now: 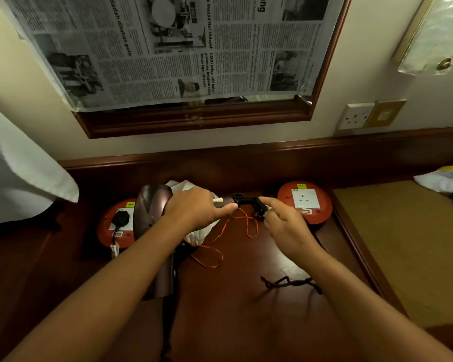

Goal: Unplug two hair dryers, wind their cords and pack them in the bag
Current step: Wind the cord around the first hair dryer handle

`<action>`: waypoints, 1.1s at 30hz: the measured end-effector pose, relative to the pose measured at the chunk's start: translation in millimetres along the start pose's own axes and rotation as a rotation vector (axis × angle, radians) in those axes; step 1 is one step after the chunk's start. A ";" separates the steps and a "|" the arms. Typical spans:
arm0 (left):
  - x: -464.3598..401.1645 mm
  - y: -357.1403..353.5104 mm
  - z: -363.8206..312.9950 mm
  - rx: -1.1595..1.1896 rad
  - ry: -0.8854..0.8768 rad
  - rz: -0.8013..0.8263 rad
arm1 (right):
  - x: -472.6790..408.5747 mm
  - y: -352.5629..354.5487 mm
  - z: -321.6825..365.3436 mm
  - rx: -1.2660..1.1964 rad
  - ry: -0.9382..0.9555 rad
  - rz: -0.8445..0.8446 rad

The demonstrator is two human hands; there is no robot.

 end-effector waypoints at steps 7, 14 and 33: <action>-1.2 8.0 0.9 0.075 -0.034 -0.070 | 9.5 -18.9 -22.0 -0.376 -0.090 0.195; 4.2 13.5 -0.8 0.178 -0.098 -0.098 | 1.3 -14.1 -35.6 -0.485 -0.141 0.372; 11.2 31.2 -7.6 0.119 -0.286 -0.034 | -48.5 21.1 -22.5 -0.384 -0.151 0.438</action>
Point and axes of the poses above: each hand's wrist, its own x-axis away from the middle knuckle, its own y-axis out of the back of the hand, z = x × y, the point moved 4 cm from there along -x, towards the middle knuckle, and after that the axes turned 2 degrees about x, right-handed, at the moved point
